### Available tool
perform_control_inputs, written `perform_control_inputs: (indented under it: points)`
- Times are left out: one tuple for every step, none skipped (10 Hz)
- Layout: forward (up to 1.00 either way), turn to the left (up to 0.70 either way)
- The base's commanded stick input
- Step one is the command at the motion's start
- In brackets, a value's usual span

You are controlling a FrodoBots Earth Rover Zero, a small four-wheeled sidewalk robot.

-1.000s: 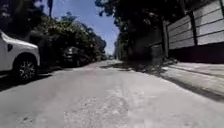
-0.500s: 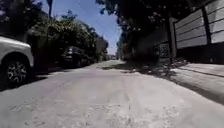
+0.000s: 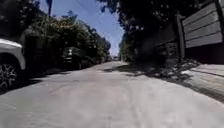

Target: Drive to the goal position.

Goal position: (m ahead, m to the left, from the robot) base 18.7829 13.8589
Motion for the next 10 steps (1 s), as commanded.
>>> perform_control_inputs:
  points:
    - [1.00, -0.38]
    - [1.00, -0.38]
    - [1.00, -0.32]
    - [1.00, -0.16]
    - [1.00, -0.02]
    - [1.00, 0.00]
    - [1.00, 0.02]
    - [1.00, 0.02]
    - [1.00, 0.02]
    - [1.00, 0.02]
